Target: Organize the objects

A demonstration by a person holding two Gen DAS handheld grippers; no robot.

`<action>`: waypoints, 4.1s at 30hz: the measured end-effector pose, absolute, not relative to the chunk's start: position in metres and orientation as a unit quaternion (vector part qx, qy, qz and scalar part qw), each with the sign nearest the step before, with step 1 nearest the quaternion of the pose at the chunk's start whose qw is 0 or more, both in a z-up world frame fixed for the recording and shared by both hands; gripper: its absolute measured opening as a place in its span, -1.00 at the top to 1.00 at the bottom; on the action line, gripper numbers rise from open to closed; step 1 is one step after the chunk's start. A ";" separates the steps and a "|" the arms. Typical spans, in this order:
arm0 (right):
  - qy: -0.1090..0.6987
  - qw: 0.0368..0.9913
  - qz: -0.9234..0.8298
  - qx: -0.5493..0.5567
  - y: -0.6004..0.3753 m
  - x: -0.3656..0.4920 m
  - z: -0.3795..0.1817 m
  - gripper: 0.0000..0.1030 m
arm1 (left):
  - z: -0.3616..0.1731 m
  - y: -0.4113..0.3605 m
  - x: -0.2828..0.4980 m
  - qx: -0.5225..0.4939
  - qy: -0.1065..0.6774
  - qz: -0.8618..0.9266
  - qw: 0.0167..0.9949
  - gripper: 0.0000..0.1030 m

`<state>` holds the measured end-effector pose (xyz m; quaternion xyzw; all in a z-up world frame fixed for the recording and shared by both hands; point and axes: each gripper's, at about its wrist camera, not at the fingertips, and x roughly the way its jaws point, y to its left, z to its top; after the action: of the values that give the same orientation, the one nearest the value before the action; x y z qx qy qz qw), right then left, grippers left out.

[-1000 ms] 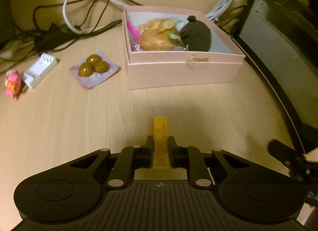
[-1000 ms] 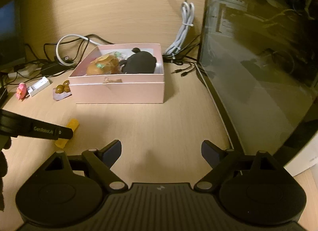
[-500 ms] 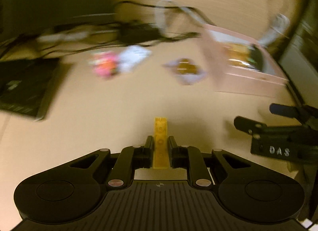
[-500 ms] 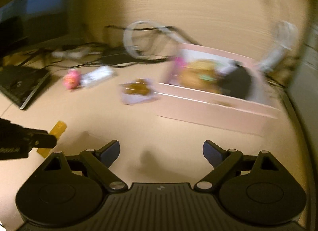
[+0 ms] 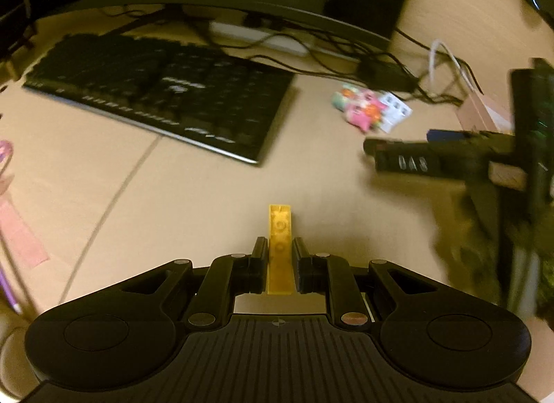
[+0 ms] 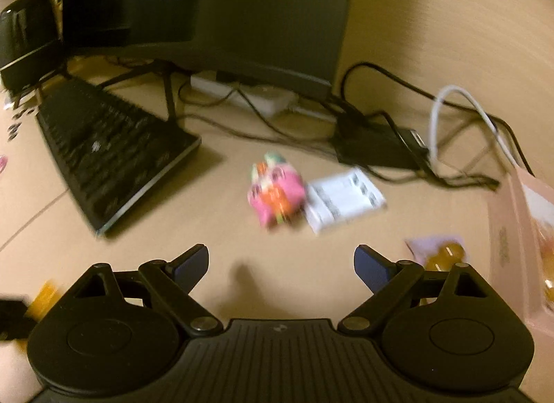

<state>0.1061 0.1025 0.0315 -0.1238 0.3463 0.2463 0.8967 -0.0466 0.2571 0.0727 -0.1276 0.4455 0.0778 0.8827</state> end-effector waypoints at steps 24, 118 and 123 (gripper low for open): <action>0.345 0.899 0.235 -0.130 0.016 0.029 0.075 0.18 | 0.070 0.210 -0.053 -0.129 0.484 -0.053 0.864 0.66; 0.407 0.913 0.024 0.007 -0.163 -0.013 0.044 -0.90 | 0.015 0.090 0.173 -0.236 0.448 -0.083 0.858 0.49; 0.404 0.915 0.012 0.003 -0.170 -0.024 0.046 -0.90 | 0.017 0.076 0.175 -0.197 0.442 -0.076 0.872 0.79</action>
<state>-0.0238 -0.1702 0.0456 0.0030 0.4039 0.0120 0.9147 0.1749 0.0761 0.0173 -0.1970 0.4419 -0.0762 0.8719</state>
